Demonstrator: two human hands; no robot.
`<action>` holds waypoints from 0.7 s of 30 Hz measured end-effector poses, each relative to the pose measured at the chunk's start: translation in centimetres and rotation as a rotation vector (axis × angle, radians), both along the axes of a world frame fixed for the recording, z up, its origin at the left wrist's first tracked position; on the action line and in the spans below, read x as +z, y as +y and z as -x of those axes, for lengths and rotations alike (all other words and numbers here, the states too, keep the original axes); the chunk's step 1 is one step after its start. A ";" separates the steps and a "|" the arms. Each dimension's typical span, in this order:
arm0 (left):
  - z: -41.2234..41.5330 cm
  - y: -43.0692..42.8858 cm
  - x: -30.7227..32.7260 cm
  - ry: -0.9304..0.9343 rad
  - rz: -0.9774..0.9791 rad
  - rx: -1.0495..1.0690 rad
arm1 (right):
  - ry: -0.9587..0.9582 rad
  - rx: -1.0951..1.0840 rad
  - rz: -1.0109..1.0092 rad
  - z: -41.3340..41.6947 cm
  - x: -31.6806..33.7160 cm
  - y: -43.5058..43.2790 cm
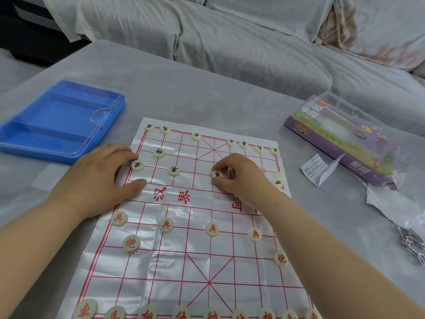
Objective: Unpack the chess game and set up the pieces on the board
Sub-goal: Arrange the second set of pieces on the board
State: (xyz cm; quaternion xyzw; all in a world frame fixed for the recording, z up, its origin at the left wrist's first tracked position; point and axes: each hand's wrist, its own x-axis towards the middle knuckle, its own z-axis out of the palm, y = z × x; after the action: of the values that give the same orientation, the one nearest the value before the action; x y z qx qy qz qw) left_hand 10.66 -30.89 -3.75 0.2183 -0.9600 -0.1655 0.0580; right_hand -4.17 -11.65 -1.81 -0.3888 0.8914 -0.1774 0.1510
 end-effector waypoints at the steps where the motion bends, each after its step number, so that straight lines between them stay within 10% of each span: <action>1: 0.0 0.0 0.0 -0.004 -0.001 0.003 | -0.002 0.003 0.002 0.0 0.0 0.0; 21: 0.2 -0.3 -0.4 -0.037 -0.002 0.013 | 0.083 -0.240 0.123 1.6 2.5 8.1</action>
State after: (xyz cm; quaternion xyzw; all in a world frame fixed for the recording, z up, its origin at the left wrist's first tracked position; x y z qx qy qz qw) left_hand 10.43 -31.16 -4.11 0.2276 -0.9593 -0.1619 0.0410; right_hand -5.76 -3.59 0.73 -0.2948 0.9245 -0.2321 0.0676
